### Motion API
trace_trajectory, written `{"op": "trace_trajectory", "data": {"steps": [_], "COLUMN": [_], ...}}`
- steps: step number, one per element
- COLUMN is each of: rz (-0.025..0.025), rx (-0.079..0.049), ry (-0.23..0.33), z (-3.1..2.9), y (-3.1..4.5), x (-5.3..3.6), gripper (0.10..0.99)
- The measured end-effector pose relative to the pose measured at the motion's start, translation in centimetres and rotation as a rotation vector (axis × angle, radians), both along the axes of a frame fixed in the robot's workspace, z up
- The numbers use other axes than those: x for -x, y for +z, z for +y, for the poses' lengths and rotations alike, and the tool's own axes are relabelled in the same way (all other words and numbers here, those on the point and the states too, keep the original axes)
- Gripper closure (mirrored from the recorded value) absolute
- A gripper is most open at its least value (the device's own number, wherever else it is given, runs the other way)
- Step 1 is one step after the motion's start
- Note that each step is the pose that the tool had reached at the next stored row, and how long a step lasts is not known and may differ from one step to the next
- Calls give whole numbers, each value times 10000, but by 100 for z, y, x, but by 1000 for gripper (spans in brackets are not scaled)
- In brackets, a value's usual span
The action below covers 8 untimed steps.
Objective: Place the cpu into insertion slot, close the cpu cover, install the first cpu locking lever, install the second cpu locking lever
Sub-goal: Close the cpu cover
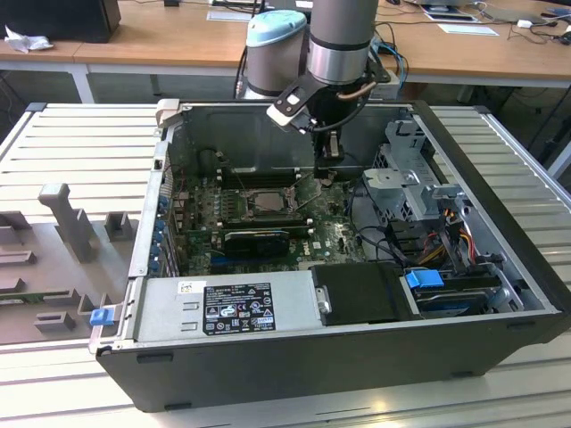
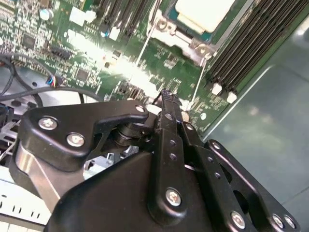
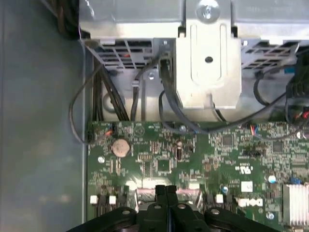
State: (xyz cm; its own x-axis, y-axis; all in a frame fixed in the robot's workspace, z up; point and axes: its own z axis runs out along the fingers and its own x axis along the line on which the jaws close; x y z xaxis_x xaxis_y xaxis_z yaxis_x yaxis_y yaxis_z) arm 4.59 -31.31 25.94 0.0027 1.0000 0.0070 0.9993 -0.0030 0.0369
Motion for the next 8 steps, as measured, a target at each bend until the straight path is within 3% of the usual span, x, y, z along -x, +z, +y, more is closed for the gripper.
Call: {"op": "trace_trajectory", "data": {"steps": [8], "rz": [0], "rx": [1], "ry": [29], "z": [0], "y": [-25], "x": [-180], "gripper": [980]}}
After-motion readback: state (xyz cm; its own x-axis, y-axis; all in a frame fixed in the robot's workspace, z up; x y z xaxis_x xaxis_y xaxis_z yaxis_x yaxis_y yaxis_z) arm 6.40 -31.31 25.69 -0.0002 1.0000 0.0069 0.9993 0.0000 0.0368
